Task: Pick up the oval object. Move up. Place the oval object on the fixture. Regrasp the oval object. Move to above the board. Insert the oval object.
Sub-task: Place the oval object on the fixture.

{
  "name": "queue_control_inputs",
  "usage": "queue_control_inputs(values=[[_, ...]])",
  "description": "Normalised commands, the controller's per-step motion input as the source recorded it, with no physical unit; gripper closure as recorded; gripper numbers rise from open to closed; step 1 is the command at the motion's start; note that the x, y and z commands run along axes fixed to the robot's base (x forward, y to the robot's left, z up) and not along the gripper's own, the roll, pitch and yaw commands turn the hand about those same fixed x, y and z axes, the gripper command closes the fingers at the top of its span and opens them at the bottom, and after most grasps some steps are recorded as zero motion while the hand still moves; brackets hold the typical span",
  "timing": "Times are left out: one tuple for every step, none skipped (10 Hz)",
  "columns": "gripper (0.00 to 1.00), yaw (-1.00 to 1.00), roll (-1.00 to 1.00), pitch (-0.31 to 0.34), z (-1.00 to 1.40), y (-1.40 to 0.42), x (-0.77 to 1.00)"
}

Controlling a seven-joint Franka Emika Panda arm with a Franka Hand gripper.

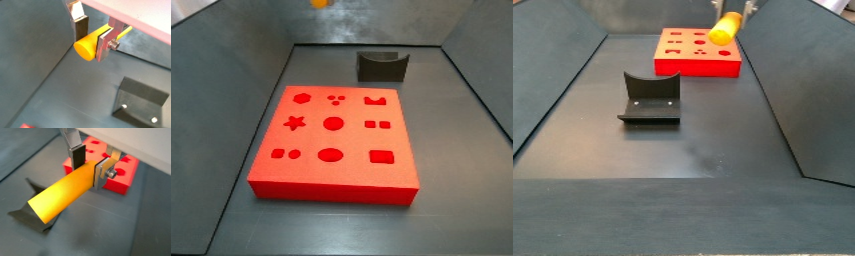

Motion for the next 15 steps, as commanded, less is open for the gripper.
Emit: queue_control_inputs(values=[[1.0,1.0,0.22,-0.143,0.0,-0.17,1.0],[1.0,0.96,0.23,-0.166,-0.01,-0.14,1.0],[1.0,0.72,0.18,-0.148,-0.02,-0.13,1.0],[1.0,0.42,0.12,-0.124,-0.03,-0.11,1.0],[1.0,0.32,0.09,-0.113,-0.03,-0.1,1.0],[1.0,0.2,0.07,-0.092,-0.04,-0.08,1.0],[1.0,0.11,0.07,-0.068,-0.04,-0.06,0.95],[1.0,0.06,0.07,-0.043,-0.04,-0.04,0.78],[1.0,0.05,0.07,-0.033,-0.04,-0.03,0.7],[1.0,0.05,0.07,-0.006,-0.03,-0.02,0.5],[1.0,0.05,0.07,0.006,-0.03,-0.02,0.42],[1.0,-0.01,-1.0,0.118,-0.09,0.41,0.84],[1.0,-0.02,-1.0,0.123,-0.08,0.4,0.73],[1.0,-0.04,-1.0,0.128,-0.05,0.31,0.63],[1.0,-0.04,-1.0,0.137,-0.02,0.18,0.54]])
